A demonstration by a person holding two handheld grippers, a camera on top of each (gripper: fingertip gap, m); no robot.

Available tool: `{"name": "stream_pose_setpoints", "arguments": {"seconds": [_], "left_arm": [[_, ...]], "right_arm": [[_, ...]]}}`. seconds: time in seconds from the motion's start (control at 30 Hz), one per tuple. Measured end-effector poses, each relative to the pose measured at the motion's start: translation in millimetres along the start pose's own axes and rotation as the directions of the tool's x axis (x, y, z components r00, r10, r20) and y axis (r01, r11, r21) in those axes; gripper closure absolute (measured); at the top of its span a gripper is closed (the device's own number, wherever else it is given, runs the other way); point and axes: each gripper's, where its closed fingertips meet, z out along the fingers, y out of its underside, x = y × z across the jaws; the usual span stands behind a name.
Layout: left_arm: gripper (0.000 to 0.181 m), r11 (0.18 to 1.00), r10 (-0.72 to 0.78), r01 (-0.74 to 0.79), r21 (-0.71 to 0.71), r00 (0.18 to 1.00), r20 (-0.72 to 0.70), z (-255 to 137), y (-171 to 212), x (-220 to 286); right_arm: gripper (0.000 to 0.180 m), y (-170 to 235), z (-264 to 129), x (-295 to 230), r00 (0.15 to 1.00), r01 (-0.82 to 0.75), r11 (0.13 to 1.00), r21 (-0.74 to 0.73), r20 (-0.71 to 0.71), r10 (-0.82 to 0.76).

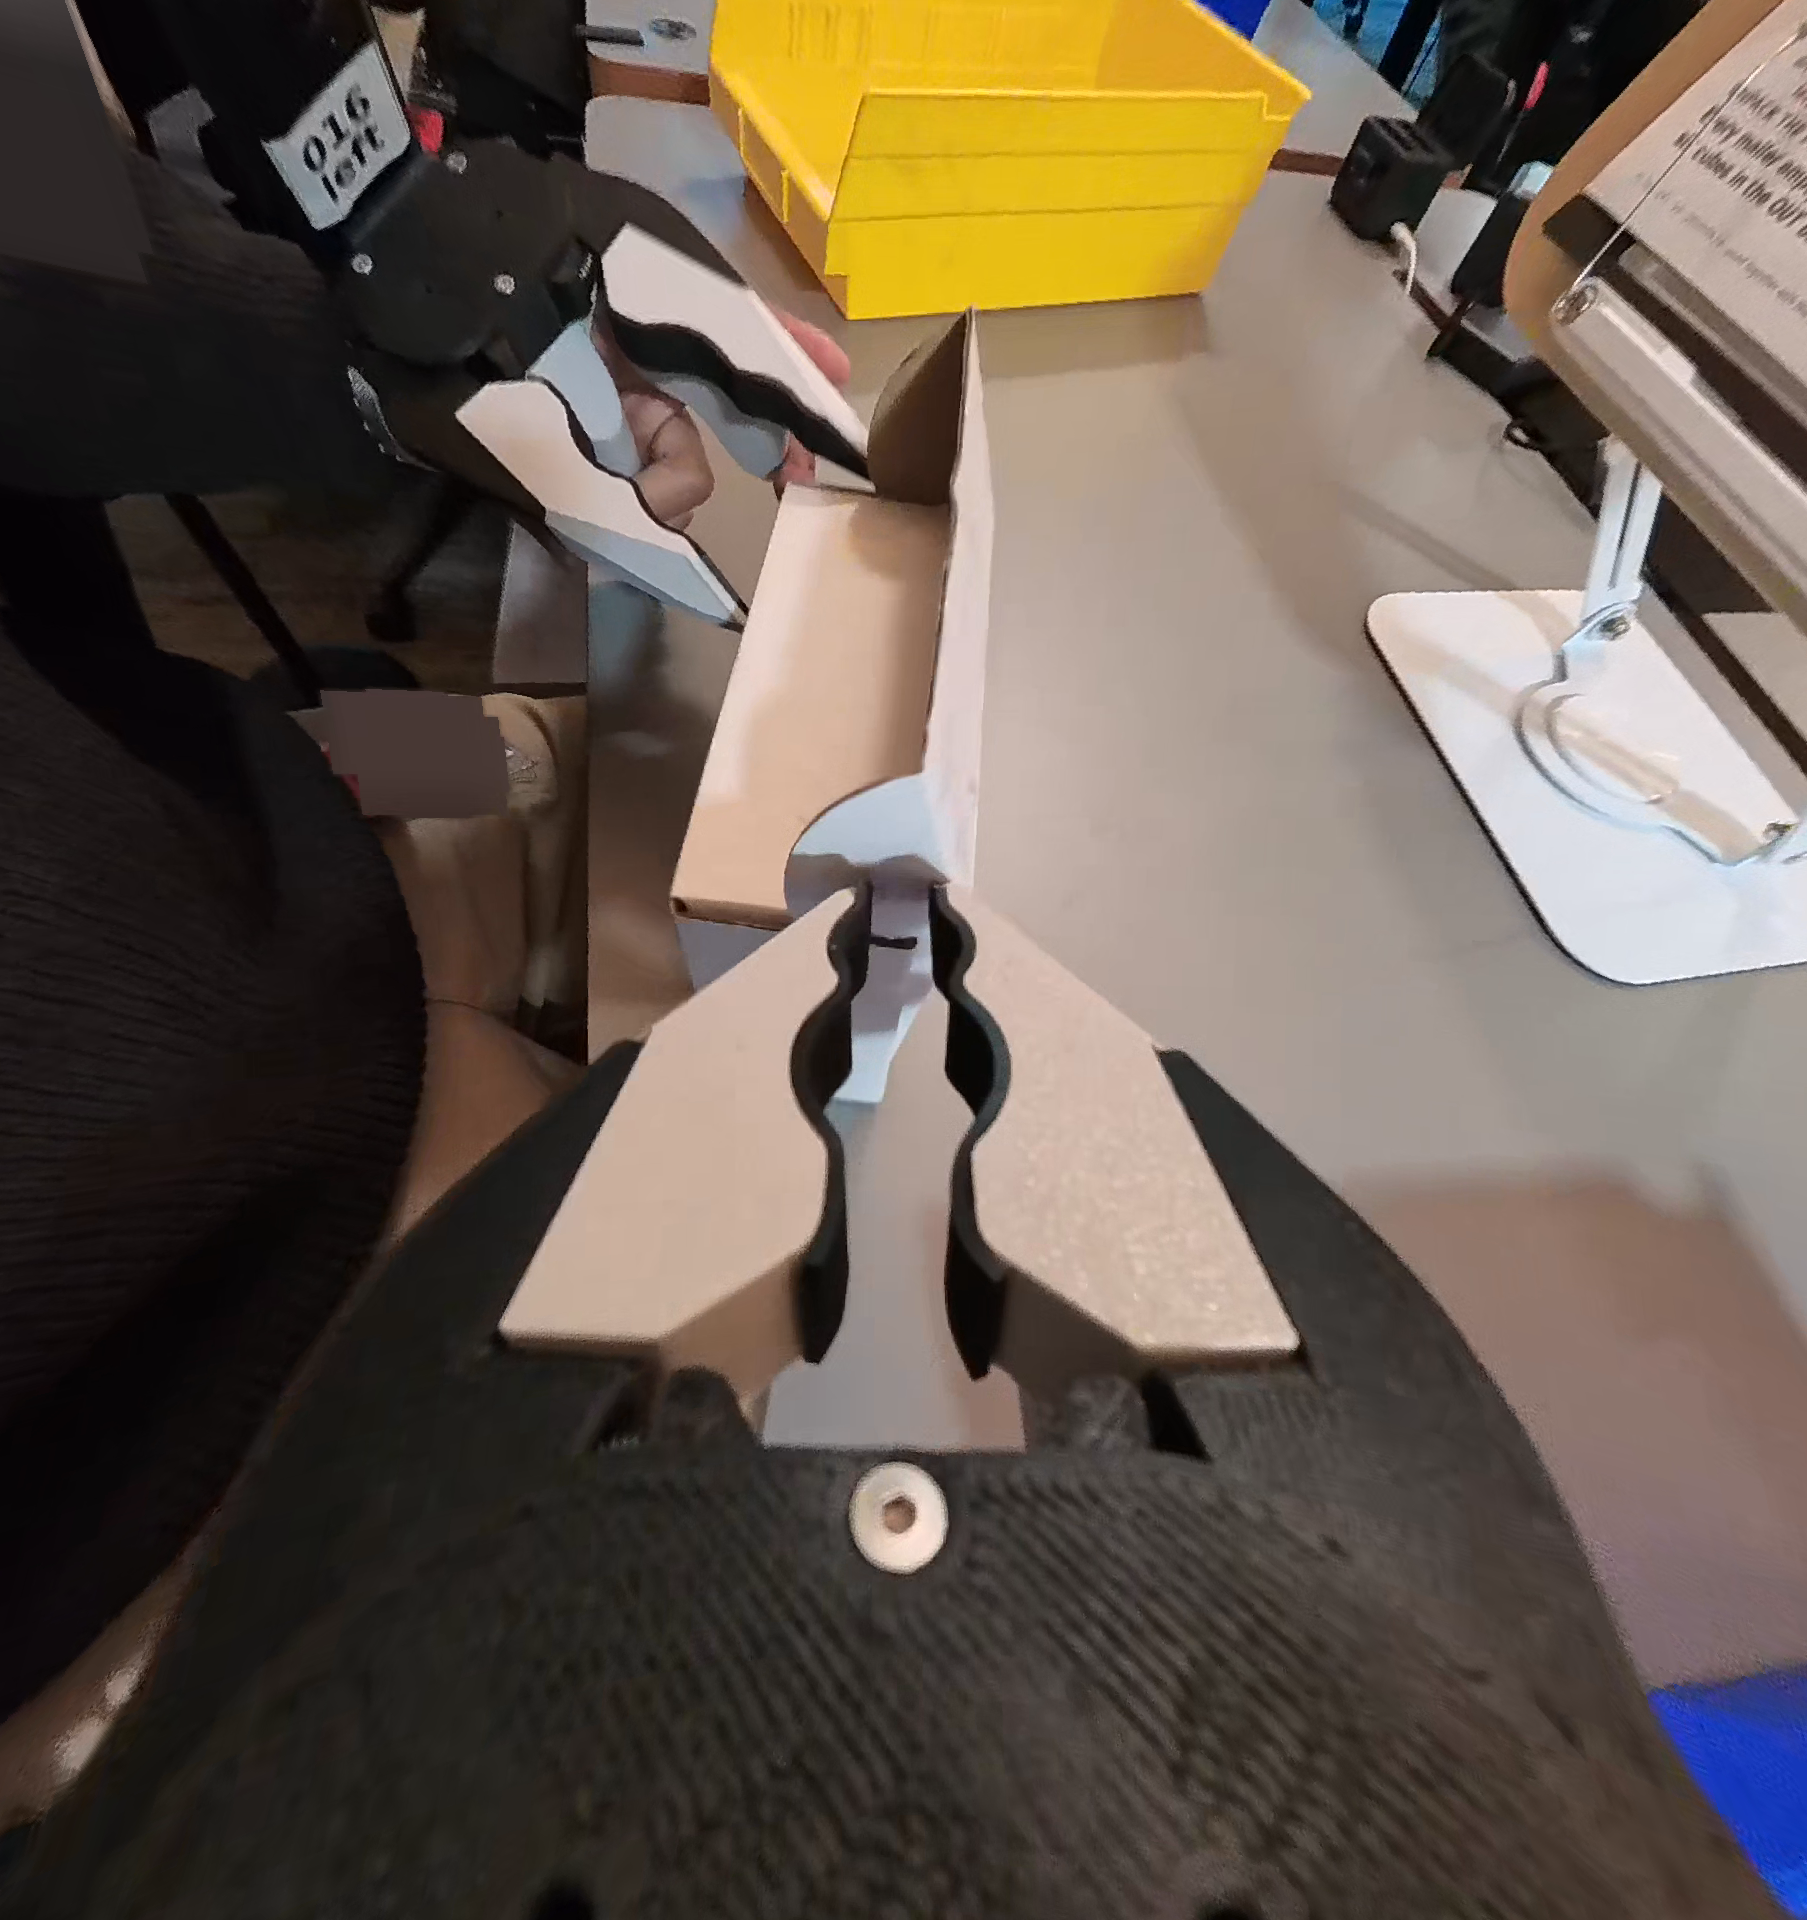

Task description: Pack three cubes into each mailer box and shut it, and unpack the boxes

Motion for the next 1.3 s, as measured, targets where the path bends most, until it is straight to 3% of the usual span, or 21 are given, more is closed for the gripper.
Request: {"name": "stream_pose_setpoints", "arguments": {"seconds": [0.17,0.23,0.3,0.57,0.7,0.97,1.3], "left_arm": [[0.127,1.000,-0.001,0.001,0.007,1.000,-0.013,-1.5,2.5,-5.2],[0.128,1.000,-0.008,0.008,0.006,1.000,-0.010,-2.2,4.2,-8.5],[0.127,1.000,-0.011,0.011,0.008,1.000,-0.011,-4.4,6.4,-13.9],[0.141,0.998,-0.056,0.058,0.036,0.997,-0.055,-7.2,6.8,-15.3],[0.141,0.997,-0.061,0.063,0.037,0.997,-0.053,-6.7,6.7,-15.1],[0.147,0.999,-0.035,0.035,0.021,0.999,0.001,-5.3,10.0,-22.7],[0.160,0.999,-0.030,0.029,0.019,0.999,0.026,-4.3,11.8,-27.5]], "right_arm": [[0.168,0.0,5.4,-2.8,0.998,0.056,0.998,-0.034,-0.035,-0.057],[0.148,-1.1,8.3,-9.2,0.998,0.058,0.997,-0.042,-0.011,-0.058],[0.143,-2.9,11.8,-12.8,0.998,0.063,0.997,-0.044,-0.008,-0.064],[0.137,15.1,2.2,4.9,0.980,0.153,0.976,-0.156,-0.100,-0.170],[0.128,5.0,6.4,11.7,0.976,0.157,0.984,-0.082,-0.140,-0.167],[0.163,-3.9,12.8,-5.8,0.955,0.279,0.960,-0.003,-0.101,-0.278],[0.164,-16.1,21.9,-33.4,0.957,0.289,0.956,0.050,-0.018,-0.288]]}}
